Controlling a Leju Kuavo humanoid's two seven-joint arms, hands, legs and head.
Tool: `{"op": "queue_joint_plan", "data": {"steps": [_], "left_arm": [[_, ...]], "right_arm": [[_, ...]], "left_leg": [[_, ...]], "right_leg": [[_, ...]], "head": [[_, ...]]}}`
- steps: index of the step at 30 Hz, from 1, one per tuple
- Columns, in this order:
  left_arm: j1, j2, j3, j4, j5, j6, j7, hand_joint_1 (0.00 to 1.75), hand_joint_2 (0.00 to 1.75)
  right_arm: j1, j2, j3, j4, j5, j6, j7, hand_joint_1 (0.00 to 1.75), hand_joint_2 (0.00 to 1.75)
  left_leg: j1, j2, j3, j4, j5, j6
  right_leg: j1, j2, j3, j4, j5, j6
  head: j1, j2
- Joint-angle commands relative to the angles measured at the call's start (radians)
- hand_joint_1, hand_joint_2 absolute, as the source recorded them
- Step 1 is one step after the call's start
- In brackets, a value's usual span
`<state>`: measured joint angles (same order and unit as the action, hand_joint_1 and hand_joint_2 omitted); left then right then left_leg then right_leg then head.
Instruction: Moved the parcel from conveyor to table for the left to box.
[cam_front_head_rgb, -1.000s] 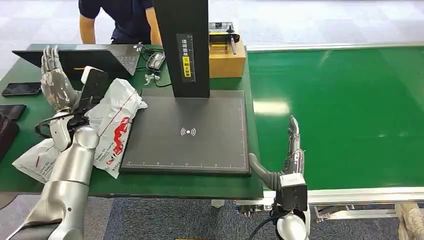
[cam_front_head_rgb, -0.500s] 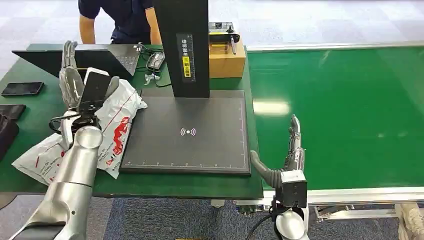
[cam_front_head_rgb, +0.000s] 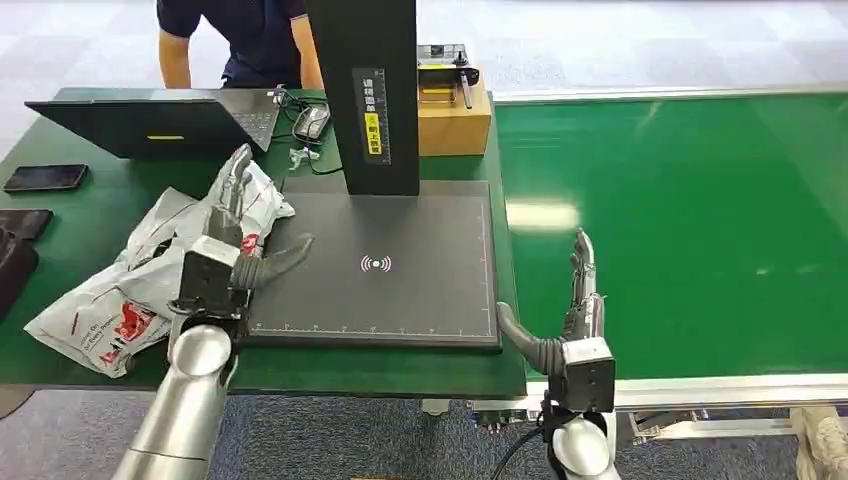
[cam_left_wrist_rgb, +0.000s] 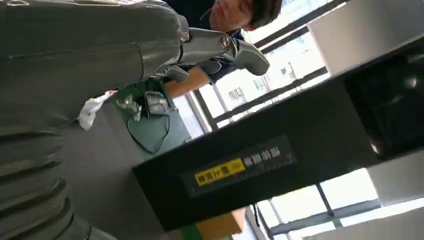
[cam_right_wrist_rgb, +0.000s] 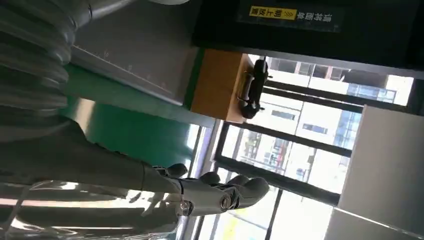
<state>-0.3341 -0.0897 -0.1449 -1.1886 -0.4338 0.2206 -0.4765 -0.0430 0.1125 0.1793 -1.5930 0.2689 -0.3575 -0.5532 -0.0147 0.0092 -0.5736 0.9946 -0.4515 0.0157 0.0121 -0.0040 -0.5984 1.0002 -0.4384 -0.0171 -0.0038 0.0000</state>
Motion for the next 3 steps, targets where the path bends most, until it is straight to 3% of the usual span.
{"op": "queue_joint_plan", "data": {"steps": [1,3], "left_arm": [[0.095,-0.051,-0.021,-0.073,0.044,-0.046,-0.016,0.0,1.75],[0.114,-0.055,-0.023,-0.082,0.045,-0.047,-0.016,0.0,1.75]], "right_arm": [[-0.02,-0.008,-0.035,0.023,0.01,0.029,0.022,0.0,1.75],[-0.02,-0.006,-0.034,0.019,0.015,0.035,0.027,0.0,1.75]], "left_leg": [[0.0,-0.001,0.002,-0.001,0.0,-0.002],[0.0,0.0,0.003,-0.001,-0.001,-0.002]], "right_leg": [[0.0,0.0,0.003,-0.001,0.0,0.002],[0.0,0.001,0.003,-0.001,0.0,0.002]], "head": [[0.0,0.0],[0.0,0.0]]}}
